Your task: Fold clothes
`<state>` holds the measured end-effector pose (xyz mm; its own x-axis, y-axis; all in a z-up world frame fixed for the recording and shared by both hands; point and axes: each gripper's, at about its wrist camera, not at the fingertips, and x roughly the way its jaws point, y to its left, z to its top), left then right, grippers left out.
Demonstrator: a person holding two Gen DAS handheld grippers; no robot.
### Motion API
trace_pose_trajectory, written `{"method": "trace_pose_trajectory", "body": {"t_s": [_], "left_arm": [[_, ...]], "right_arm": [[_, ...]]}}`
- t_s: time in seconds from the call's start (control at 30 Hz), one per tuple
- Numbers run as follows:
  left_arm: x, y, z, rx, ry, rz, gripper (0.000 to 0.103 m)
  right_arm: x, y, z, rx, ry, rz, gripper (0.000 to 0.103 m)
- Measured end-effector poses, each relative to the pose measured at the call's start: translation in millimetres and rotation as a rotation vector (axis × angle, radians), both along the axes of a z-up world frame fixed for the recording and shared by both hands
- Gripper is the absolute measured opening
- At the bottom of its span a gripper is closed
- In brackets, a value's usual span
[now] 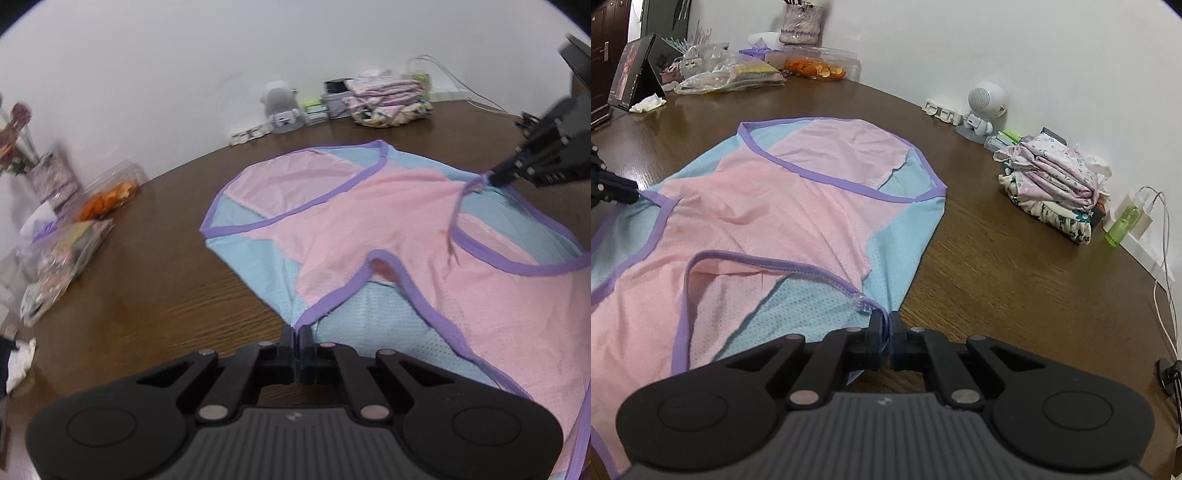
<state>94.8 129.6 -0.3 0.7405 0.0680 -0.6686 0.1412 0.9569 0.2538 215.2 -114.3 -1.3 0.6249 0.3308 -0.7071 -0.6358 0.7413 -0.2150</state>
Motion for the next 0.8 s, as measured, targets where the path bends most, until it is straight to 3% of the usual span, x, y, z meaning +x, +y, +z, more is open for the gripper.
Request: {"method": "trace_pose_trajectory", "body": {"t_s": [0.1,0.17,0.23,0.33,0.4,0.53,0.7,0.8], "left_arm": [[-0.5,9.8,-0.1,-0.054,-0.004,0.054,0.003],[-2.3,14.9,0.0,-0.09,-0.001,0.07,0.011],[-5.6,17.3,2.4,-0.125,0.001,0.061,0.014],[-7.1,18.6,12.6,-0.161,-0.023,0.035,0.033],[-0.2,18.8,20.9,-0.174,-0.046,0.033,0.034],[41.0,23.7,30.2,-0.201,-0.044,0.053,0.034],[109.2,40.6,26.3,-0.259,0.044,0.122,0.034],[139.0,50.5,19.5,-0.264,0.091,0.147,0.033]], "right_arm": [[-0.6,-0.8,-3.1,0.005,0.0,0.015,0.003],[-1.4,-1.6,-4.3,0.005,0.0,0.021,0.006],[-2.0,-2.8,-4.6,0.005,0.002,0.022,0.016],[-3.2,-9.4,6.2,0.083,0.035,0.011,0.028],[-8.1,-5.1,15.9,0.141,0.067,0.045,0.028],[-21.6,18.5,27.9,0.217,0.134,0.155,0.028],[-44.1,82.6,25.0,0.145,0.135,0.314,0.029],[-49.4,120.4,30.6,0.079,0.07,0.39,0.034]]}}
